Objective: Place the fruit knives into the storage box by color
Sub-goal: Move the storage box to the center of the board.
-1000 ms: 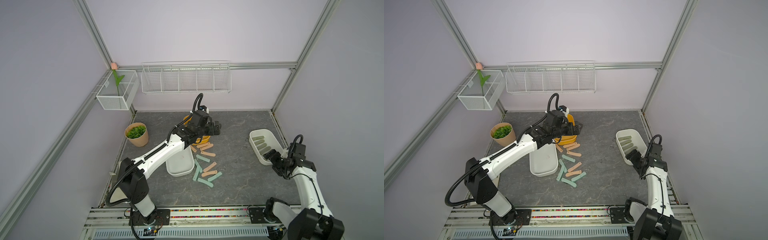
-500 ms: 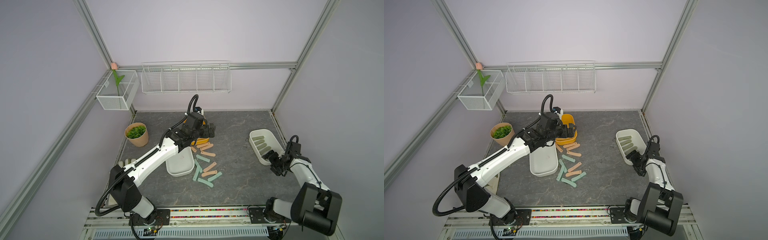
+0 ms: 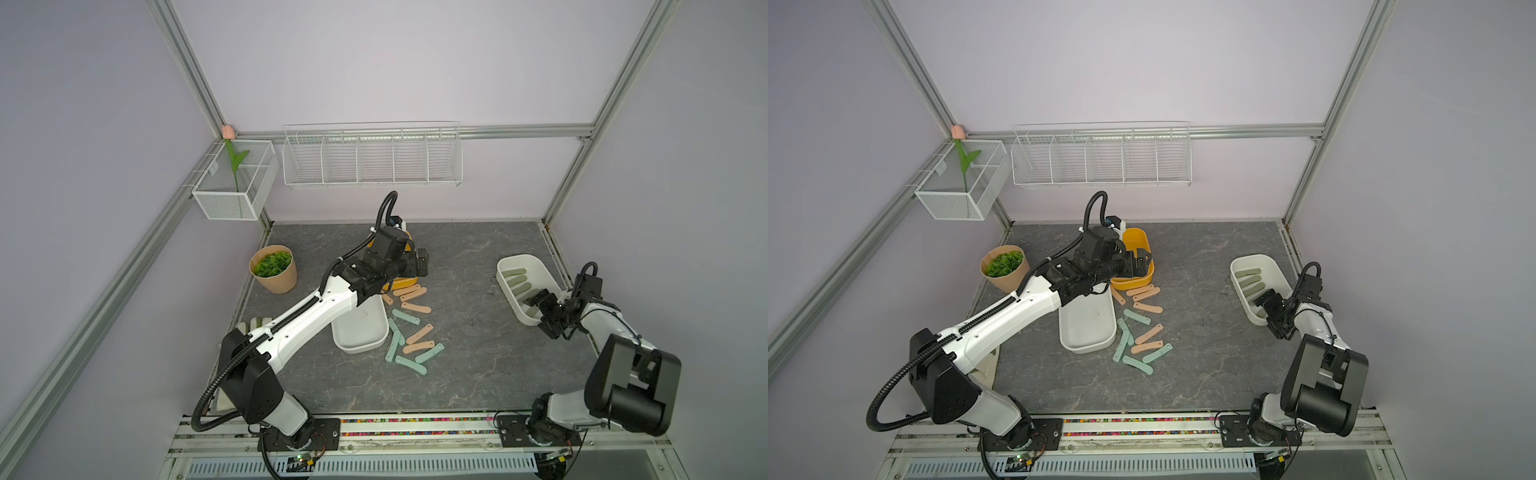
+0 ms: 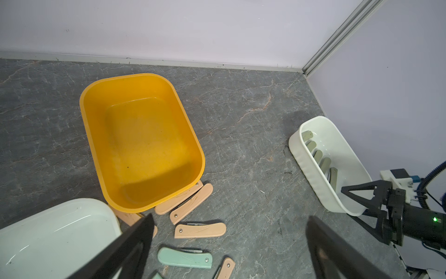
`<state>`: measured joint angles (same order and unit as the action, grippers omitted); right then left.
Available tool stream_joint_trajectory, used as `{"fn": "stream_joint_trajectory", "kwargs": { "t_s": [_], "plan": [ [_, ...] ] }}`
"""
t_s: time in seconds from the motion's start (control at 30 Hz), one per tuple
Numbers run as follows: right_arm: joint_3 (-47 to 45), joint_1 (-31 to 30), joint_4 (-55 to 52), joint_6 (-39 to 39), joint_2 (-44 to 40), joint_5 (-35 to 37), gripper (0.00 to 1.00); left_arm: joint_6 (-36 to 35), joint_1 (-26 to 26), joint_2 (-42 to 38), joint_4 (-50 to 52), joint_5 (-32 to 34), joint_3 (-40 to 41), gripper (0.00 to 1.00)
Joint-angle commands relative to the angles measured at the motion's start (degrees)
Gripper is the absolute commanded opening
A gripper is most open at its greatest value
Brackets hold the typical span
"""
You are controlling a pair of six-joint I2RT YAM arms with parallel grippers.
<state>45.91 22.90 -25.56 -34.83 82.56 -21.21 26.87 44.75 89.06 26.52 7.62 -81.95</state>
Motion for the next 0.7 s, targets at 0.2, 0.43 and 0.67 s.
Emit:
{"fn": "stream_joint_trajectory", "kwargs": {
  "t_s": [0.2, 0.43, 0.67],
  "plan": [
    [1.14, -0.63, 5.14, -3.59, 3.79, -4.88, 0.91, -0.76, -0.54, 2.27, 1.34, 0.29, -0.92, 0.99],
    [1.61, -2.73, 6.14, -5.01, 4.30, -4.39, 0.91, -0.54, -0.54, 3.22, 1.09, -0.06, -1.06, 0.99],
    [3.58, -5.17, 5.28, -4.63, 4.13, -5.76, 0.92, -1.76, -1.30, 5.53, 1.72, -0.06, -2.82, 0.99]
  ]
}}
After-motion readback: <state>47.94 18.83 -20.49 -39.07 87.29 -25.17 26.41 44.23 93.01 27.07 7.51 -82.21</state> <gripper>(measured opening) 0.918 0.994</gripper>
